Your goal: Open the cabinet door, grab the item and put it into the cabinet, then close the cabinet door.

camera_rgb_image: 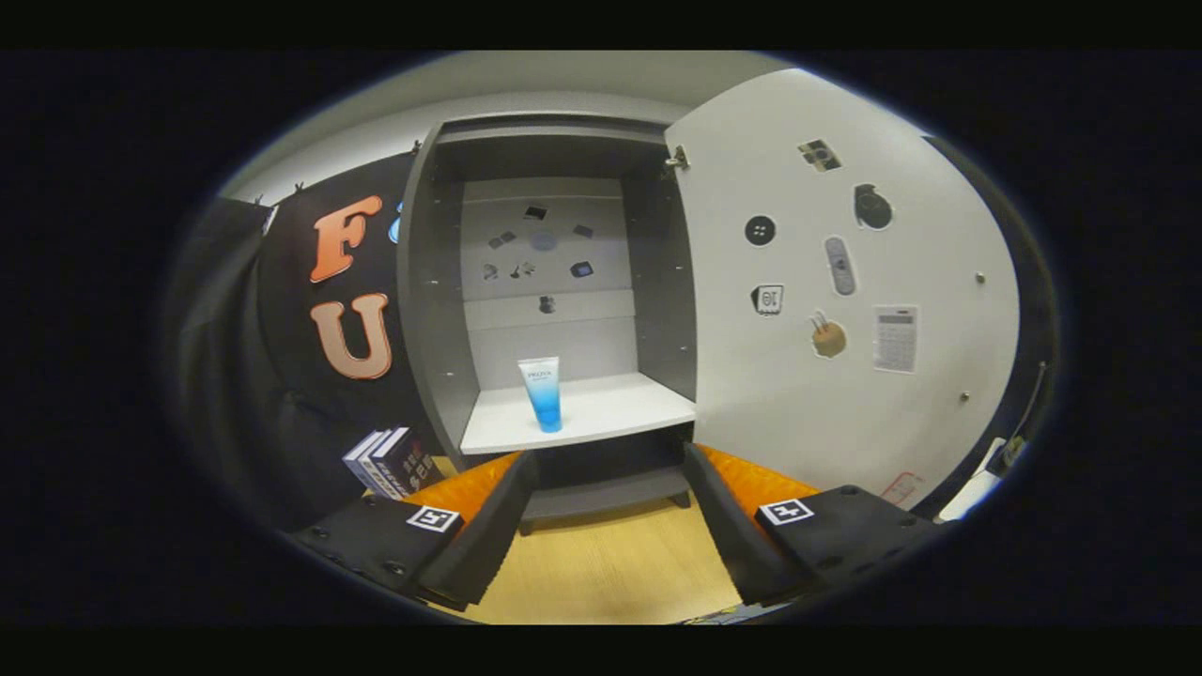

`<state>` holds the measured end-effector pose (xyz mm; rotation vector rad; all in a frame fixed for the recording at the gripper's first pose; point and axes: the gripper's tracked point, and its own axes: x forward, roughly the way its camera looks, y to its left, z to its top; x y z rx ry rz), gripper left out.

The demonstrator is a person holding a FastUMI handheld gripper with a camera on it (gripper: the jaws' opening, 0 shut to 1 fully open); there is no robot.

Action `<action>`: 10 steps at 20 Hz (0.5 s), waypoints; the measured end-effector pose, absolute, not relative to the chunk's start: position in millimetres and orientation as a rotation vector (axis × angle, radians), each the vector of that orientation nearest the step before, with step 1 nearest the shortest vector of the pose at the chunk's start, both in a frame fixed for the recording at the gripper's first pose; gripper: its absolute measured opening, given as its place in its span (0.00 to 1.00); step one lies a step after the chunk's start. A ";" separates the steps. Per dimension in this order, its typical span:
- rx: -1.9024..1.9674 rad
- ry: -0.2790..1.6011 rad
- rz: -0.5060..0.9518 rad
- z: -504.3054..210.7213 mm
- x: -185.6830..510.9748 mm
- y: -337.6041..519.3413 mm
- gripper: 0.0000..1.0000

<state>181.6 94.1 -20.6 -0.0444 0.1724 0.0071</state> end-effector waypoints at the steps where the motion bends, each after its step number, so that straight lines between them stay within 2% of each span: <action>1: -0.045 0.169 -0.014 -21.2 169.9 84.4 1.00; 10: -0.025 0.130 -0.212 -17.3 85.5 -19.8 1.00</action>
